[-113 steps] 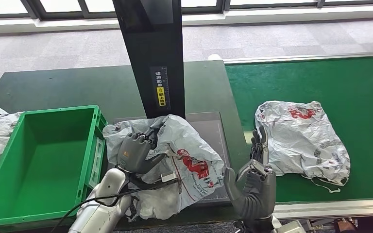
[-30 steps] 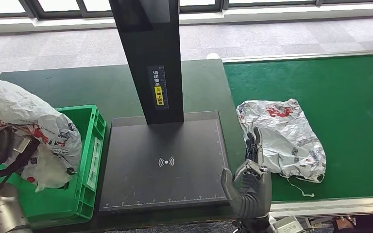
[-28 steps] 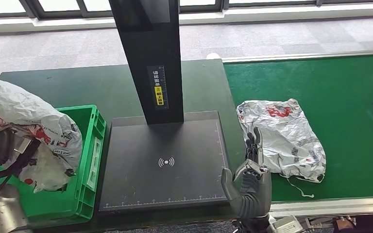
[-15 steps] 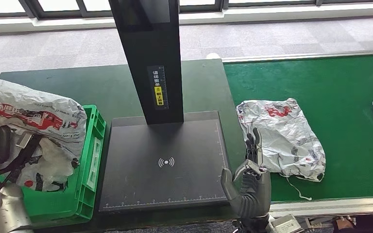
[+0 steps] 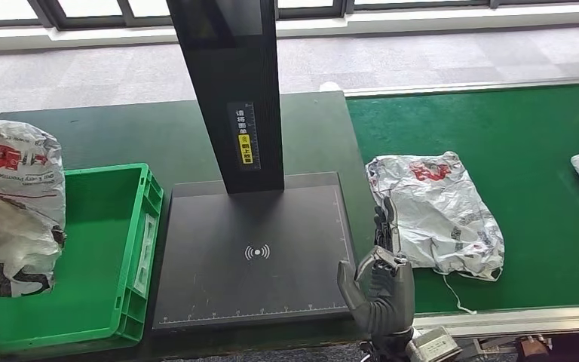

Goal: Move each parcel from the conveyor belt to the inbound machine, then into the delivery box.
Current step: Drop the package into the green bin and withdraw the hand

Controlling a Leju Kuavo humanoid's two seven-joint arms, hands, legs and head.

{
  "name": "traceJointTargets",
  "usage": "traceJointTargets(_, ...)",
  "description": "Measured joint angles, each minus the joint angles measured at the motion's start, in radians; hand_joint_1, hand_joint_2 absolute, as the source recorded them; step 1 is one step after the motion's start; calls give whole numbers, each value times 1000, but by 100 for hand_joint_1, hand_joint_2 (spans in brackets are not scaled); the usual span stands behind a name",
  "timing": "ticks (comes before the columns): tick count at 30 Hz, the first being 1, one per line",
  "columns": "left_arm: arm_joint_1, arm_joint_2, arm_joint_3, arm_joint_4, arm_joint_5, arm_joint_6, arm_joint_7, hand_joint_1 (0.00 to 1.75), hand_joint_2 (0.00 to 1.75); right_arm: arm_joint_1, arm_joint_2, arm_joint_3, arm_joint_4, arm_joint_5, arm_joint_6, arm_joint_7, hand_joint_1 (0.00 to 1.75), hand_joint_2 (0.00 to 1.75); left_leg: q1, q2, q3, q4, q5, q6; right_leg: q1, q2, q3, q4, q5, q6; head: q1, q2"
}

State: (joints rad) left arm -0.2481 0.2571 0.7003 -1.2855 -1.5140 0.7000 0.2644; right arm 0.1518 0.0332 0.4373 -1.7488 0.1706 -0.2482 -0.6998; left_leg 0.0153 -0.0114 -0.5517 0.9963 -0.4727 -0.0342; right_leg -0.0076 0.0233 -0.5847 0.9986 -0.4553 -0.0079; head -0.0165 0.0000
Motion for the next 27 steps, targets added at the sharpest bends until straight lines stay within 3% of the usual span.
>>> traceJointTargets(3, 55, 107, -137, 5, -1, 0, 228, 0, 0, 0, 0, 0, 4, 2, -2, 0, 0, 175, 1, -4, -1, 0, 0, 0, 1, -3, 1, 0, -1, -1, 0, 0)
traceJointTargets(9, 86, 240, -356, 34, -1, 0, 392, 0, 0, 1, 0, 0, 5, 5, -12, 0, 0, 175, 0, -7, -1, 0, 0, 0, 0, -6, 2, -1, -1, -1, 0, 0)
traceJointTargets(12, 77, 273, -454, 68, -2, 0, 417, 0, 0, 3, 0, 0, 5, 8, -16, 0, 0, 175, 0, -6, 0, 0, 0, 0, 0, -6, 2, -1, -1, -1, 0, 0)
traceJointTargets(17, 53, 262, -581, 110, -2, 0, 363, 0, 0, 13, 1, 0, 3, 19, -12, 0, 0, 175, 0, -6, 0, 1, 0, 0, 0, -5, 2, -1, -1, -1, 0, 0)
traceJointTargets(21, 44, 228, -623, 114, -2, 0, 328, 0, 0, 21, 2, 0, 1, 21, -12, 0, 0, 175, 0, -4, 0, 1, 0, 0, -1, -3, 1, -1, 0, 0, 0, 0)
traceJointTargets(27, 7, 109, -613, 110, 10, -11, 117, 0, 0, 31, 3, 0, -14, 31, -17, 0, 0, 175, -1, -6, 0, 1, 0, 0, -1, -4, 2, -1, 0, 0, 0, 0)
